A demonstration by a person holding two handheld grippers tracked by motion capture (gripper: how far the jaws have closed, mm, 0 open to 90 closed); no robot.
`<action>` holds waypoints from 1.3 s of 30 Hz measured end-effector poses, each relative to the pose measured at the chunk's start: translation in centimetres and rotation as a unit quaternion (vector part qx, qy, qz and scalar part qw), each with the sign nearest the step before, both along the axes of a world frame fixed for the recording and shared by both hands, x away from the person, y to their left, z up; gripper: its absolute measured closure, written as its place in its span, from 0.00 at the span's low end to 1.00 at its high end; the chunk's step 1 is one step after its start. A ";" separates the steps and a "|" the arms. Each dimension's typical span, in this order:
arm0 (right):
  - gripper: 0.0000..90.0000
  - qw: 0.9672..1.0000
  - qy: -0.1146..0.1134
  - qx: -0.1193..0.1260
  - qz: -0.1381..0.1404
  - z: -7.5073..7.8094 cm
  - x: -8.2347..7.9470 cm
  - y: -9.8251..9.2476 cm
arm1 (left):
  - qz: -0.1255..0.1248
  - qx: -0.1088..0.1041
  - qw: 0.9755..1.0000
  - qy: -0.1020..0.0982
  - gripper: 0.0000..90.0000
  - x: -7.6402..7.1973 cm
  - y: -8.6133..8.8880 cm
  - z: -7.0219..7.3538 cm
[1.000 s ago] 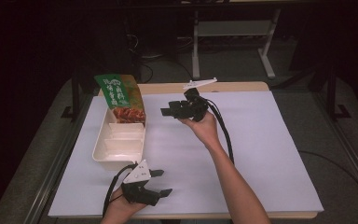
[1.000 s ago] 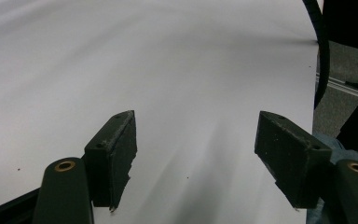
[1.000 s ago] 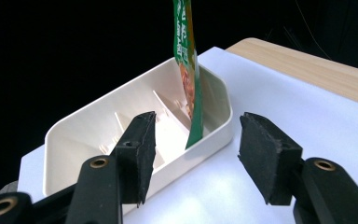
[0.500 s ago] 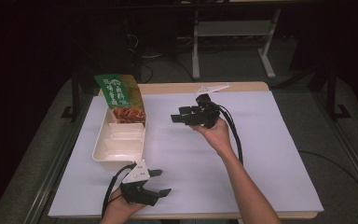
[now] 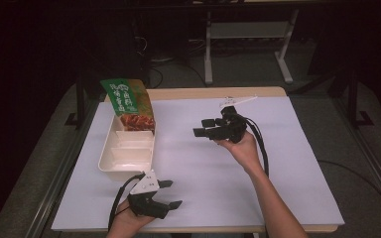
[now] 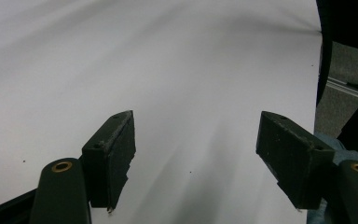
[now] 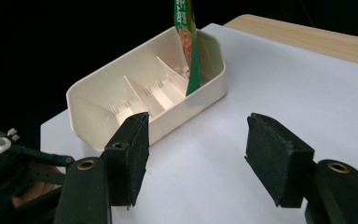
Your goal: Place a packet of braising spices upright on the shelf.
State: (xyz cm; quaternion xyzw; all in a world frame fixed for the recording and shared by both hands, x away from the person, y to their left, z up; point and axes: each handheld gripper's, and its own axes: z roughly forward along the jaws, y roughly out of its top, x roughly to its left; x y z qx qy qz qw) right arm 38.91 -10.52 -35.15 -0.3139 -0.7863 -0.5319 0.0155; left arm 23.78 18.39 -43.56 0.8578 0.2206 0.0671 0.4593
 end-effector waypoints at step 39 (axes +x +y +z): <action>0.39 1.000 0.023 -0.009 -0.006 -2.5 -4.2 -5.6 | 0.006 0.001 1.000 -0.002 0.29 0.1 0.2 0.1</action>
